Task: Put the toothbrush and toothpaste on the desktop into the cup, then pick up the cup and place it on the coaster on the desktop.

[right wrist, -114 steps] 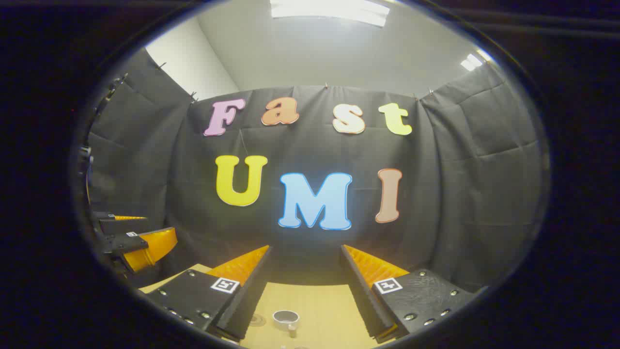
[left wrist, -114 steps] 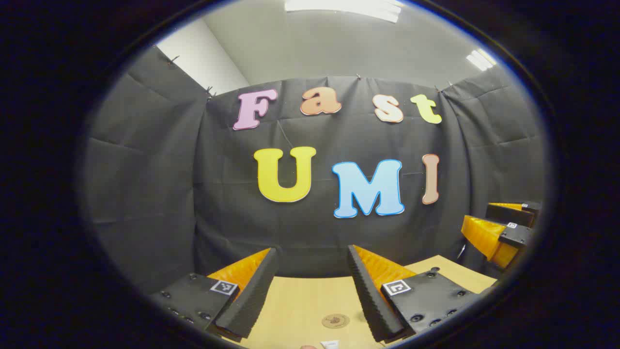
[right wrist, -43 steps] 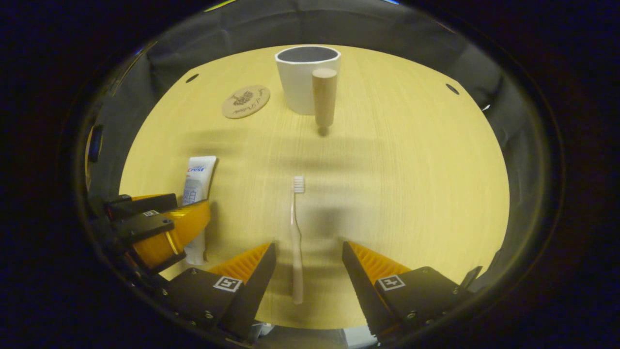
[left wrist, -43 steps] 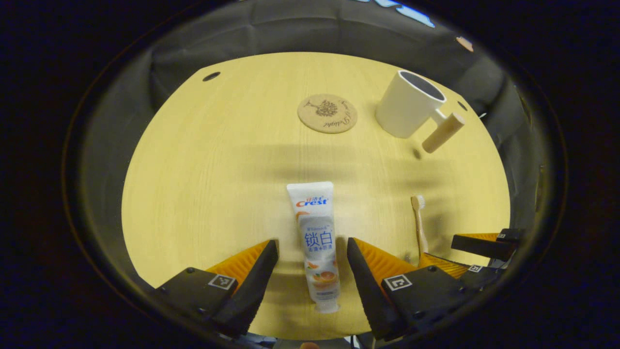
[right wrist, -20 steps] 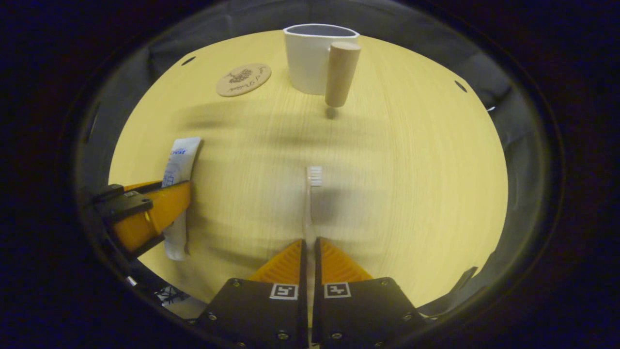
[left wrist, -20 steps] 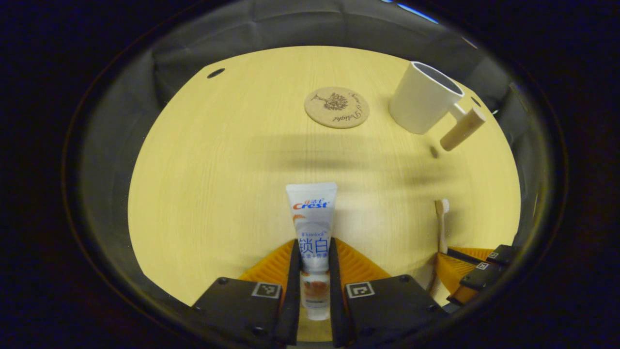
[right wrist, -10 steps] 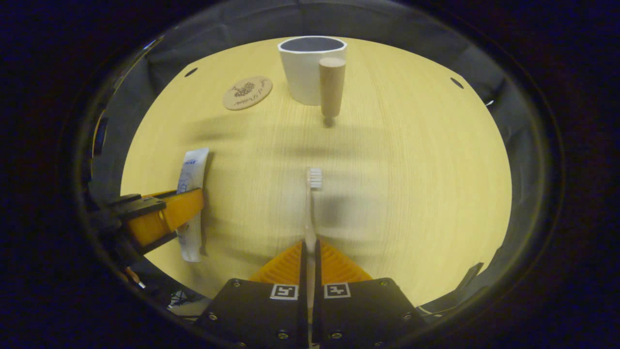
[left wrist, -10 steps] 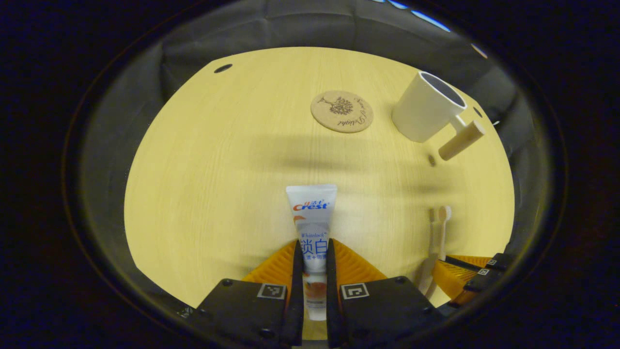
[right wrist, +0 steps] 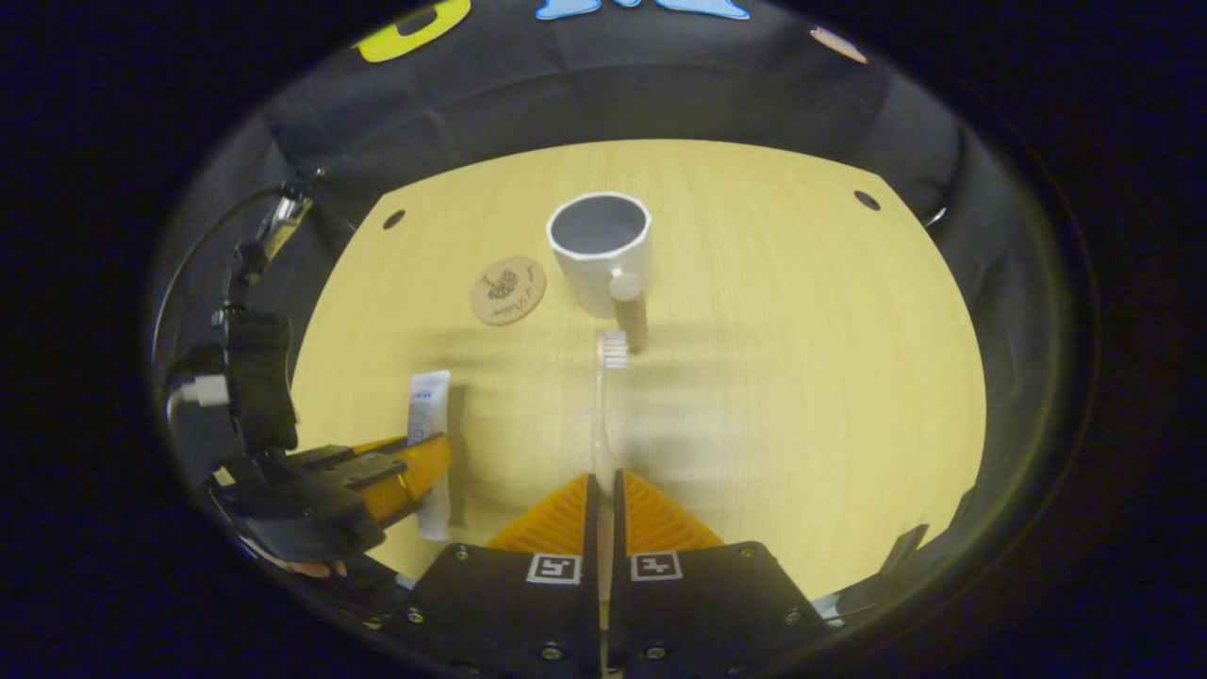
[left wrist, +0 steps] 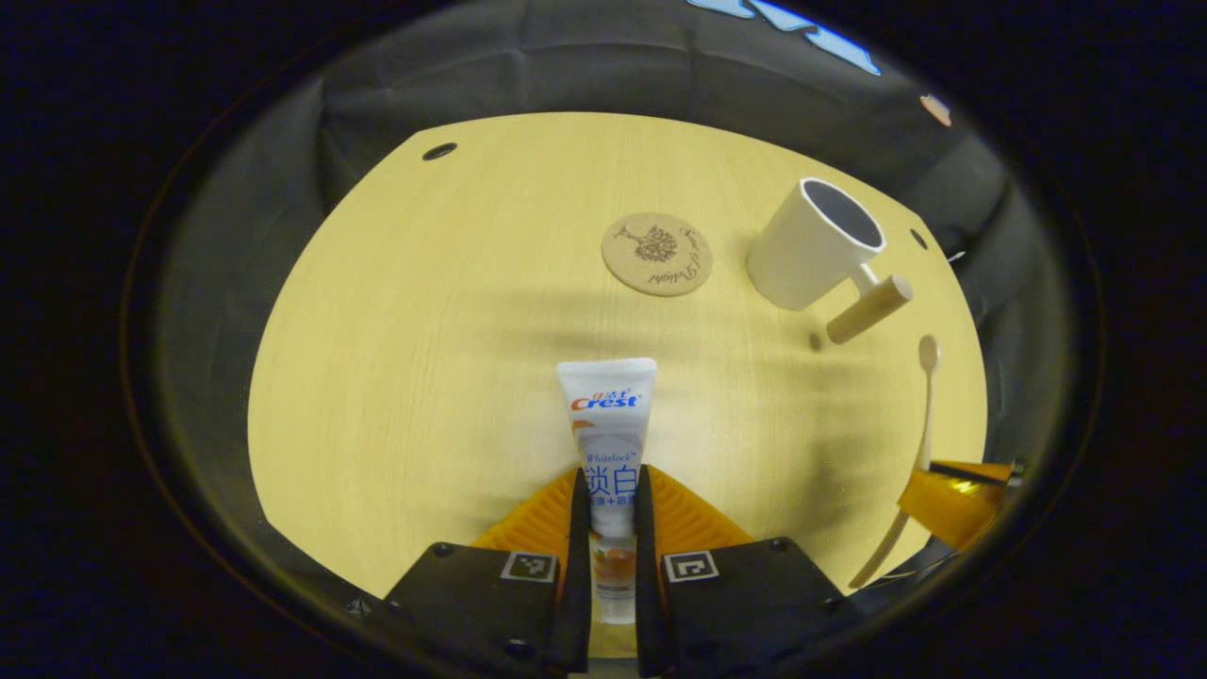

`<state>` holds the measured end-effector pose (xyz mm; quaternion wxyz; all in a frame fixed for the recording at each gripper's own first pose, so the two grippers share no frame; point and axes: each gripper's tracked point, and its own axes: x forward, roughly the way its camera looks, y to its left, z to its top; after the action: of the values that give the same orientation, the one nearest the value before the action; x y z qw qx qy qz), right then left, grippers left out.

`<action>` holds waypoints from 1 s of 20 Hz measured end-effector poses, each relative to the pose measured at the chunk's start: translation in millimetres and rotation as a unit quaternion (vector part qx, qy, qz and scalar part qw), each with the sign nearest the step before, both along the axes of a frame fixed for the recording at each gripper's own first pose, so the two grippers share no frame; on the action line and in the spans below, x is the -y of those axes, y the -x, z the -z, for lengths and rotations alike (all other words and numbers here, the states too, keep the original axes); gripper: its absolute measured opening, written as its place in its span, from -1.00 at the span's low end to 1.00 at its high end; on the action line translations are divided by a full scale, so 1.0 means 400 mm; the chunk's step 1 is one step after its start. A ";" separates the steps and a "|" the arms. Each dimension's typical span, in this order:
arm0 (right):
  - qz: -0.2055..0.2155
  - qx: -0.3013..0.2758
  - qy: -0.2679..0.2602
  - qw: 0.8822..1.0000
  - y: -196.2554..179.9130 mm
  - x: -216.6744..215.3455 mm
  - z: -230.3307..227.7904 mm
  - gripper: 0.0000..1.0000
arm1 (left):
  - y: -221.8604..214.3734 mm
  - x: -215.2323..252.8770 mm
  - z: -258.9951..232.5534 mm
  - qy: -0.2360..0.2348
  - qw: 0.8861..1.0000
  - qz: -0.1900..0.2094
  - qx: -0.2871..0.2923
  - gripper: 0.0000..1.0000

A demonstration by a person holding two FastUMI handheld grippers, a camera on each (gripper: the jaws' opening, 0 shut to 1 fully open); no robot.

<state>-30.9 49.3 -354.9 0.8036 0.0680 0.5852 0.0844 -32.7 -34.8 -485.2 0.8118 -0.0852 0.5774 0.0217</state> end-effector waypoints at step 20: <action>0.076 0.146 -0.033 0.986 -0.556 -0.003 -0.103 -0.91 | 0.079 -0.118 -0.101 0.009 0.997 -0.071 -0.001 -0.46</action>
<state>191.4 50.6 -313.6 0.8818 0.1257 0.4516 0.0509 -64.3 12.6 -444.7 0.8067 -0.1327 0.5711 0.0742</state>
